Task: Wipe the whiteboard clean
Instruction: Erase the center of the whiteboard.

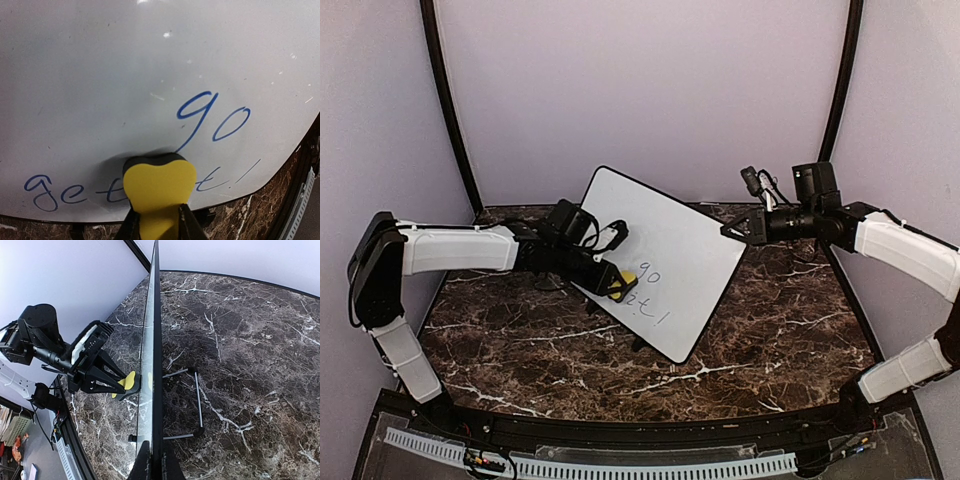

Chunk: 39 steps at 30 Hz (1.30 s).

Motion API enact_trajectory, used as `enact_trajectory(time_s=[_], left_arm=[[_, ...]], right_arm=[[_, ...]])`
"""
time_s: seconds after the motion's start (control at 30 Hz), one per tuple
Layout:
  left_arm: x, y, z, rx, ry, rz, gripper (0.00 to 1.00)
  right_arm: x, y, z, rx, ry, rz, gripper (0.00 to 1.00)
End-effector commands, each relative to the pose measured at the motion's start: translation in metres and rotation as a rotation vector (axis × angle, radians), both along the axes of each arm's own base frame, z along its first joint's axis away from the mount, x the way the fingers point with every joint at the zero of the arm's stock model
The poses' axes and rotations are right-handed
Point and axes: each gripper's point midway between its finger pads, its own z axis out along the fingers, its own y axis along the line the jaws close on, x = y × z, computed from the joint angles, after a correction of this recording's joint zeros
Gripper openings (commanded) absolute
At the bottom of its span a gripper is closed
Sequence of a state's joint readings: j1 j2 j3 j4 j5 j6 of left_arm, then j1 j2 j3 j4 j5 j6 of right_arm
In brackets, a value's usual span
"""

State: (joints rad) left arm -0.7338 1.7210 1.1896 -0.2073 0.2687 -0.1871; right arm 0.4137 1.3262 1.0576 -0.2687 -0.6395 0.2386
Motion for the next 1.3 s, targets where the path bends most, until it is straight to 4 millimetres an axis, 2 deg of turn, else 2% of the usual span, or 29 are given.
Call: enact_trajectory(time_s=[0.0,0.1,0.27,0.4,0.57,0.7,0.83,1.13,1.27], left_arm=[[-0.017,0.014,-0.021,0.044,0.047,0.013,0.03],[-0.018,0.016,-0.023,0.048,0.044,0.016,0.03],[0.000,0.008,-0.015,0.051,-0.014,0.028,0.03],[0.017,-0.004,0.004,0.039,-0.065,0.025,0.03],[0.034,-0.016,0.036,0.008,-0.140,0.015,0.03],[0.038,-0.021,0.045,-0.008,-0.153,0.006,0.03],[0.030,-0.020,0.038,-0.010,-0.116,-0.001,0.03],[-0.004,-0.003,0.002,-0.002,-0.003,-0.008,0.03],[-0.008,-0.001,-0.004,0.000,0.014,-0.007,0.03]], right_arm=[[-0.014,0.017,-0.003,-0.018,-0.074,0.132,0.00],[-0.013,0.017,-0.003,-0.018,-0.072,0.132,0.00],[-0.014,0.018,-0.003,-0.016,-0.072,0.134,0.00],[-0.015,0.017,-0.002,-0.016,-0.076,0.132,0.00],[-0.017,0.016,-0.002,-0.016,-0.079,0.132,0.00],[-0.016,0.017,-0.002,-0.015,-0.079,0.133,0.00],[-0.017,0.016,-0.003,-0.017,-0.078,0.132,0.00],[-0.017,0.016,-0.004,-0.018,-0.078,0.131,0.00],[-0.016,0.016,-0.003,-0.017,-0.078,0.132,0.00]])
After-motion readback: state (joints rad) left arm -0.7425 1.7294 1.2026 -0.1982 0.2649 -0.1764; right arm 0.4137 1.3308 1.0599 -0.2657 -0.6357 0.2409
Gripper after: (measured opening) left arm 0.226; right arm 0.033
